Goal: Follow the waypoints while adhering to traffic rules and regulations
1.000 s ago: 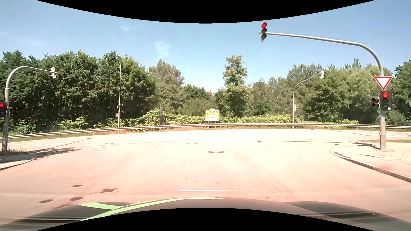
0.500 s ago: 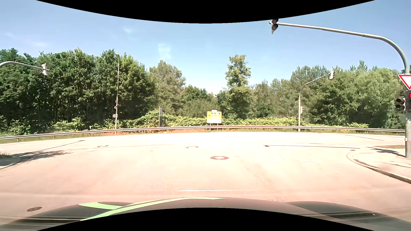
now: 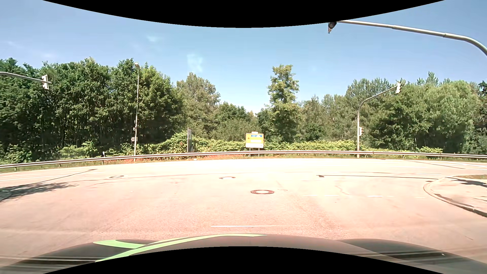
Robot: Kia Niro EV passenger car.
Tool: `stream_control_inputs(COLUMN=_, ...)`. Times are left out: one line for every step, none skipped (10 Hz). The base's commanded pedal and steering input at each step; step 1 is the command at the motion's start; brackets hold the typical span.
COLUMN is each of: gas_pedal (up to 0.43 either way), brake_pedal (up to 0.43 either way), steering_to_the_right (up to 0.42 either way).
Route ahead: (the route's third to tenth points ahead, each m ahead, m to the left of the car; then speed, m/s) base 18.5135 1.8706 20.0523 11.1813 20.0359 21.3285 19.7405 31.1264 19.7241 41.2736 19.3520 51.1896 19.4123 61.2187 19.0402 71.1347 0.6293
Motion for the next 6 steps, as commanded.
stream_control_inputs(gas_pedal=0.000, brake_pedal=0.274, steering_to_the_right=-0.023)
stream_control_inputs(gas_pedal=0.000, brake_pedal=0.256, steering_to_the_right=-0.023)
stream_control_inputs(gas_pedal=0.000, brake_pedal=0.256, steering_to_the_right=-0.023)
stream_control_inputs(gas_pedal=0.000, brake_pedal=0.262, steering_to_the_right=-0.023)
stream_control_inputs(gas_pedal=0.000, brake_pedal=0.280, steering_to_the_right=-0.023)
stream_control_inputs(gas_pedal=0.000, brake_pedal=0.287, steering_to_the_right=-0.023)
